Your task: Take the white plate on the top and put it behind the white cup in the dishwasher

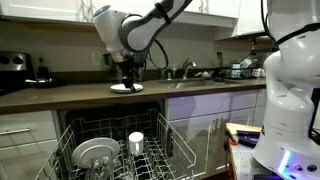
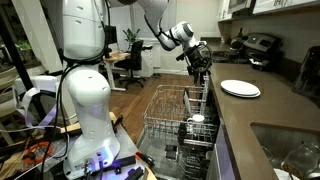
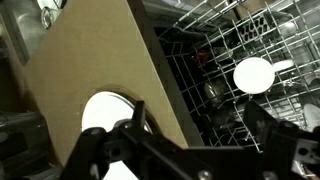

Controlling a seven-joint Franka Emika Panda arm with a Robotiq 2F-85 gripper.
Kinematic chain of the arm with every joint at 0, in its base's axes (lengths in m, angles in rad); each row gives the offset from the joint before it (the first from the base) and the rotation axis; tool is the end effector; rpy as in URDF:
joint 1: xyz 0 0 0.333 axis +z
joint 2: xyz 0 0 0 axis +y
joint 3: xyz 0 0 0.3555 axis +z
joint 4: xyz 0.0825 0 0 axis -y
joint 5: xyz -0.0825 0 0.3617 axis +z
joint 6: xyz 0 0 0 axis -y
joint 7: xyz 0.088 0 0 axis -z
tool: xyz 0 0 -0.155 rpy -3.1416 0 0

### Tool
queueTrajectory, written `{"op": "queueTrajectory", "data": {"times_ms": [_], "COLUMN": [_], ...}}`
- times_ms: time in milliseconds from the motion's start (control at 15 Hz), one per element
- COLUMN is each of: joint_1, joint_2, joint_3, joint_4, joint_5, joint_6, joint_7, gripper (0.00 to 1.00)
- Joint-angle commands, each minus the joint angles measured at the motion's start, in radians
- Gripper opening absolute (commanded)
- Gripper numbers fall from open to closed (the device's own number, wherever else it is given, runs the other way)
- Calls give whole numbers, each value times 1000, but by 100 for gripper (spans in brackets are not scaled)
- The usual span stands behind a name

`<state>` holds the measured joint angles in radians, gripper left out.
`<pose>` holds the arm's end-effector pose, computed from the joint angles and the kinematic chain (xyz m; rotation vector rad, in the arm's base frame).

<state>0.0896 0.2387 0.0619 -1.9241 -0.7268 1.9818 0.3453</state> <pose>0.5883 0.0162 0.3789 2.4898 0.2094 -0.0152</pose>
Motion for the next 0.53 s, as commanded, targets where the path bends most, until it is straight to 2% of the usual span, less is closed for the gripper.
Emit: {"op": "queueTrajectory", "data": {"times_ms": [0,133,467], "joint_1": [13,34,47], "joint_2": [6,39,73], "joint_3": [-13,-36,-60], "joint_4": [9,33,46], "joint_5": [4,-85,-288], "joint_6": [-3,-55,-102], "joint_7": [-2,79,218], "gripper": [100,100,100]}}
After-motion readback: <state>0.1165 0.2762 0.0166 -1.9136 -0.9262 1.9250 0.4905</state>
